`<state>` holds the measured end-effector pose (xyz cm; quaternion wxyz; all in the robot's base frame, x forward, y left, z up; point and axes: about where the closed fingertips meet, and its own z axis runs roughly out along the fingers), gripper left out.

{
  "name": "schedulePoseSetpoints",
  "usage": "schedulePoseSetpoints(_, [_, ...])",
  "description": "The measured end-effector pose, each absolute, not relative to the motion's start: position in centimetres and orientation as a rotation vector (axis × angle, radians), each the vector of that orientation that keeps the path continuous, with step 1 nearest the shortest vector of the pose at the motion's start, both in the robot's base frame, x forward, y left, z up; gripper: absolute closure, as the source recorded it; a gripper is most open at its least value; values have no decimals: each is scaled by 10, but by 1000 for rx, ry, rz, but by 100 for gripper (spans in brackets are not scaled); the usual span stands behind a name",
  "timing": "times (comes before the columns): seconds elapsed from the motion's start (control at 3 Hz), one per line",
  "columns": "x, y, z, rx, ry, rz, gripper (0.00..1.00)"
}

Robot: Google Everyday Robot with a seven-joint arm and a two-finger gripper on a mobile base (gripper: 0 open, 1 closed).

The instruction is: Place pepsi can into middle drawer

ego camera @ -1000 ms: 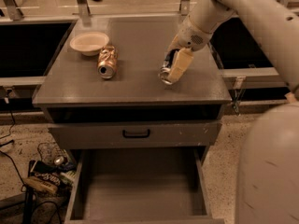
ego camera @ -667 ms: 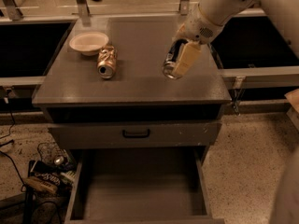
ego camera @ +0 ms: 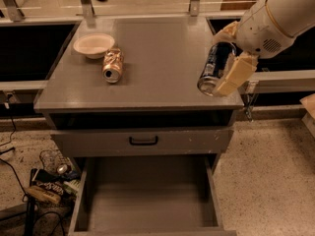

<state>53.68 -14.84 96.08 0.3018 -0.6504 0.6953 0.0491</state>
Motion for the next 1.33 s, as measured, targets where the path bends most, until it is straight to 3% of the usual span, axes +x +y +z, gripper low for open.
schedulePoseSetpoints(1.33, [514,-96,897,-1816,1772,323,100])
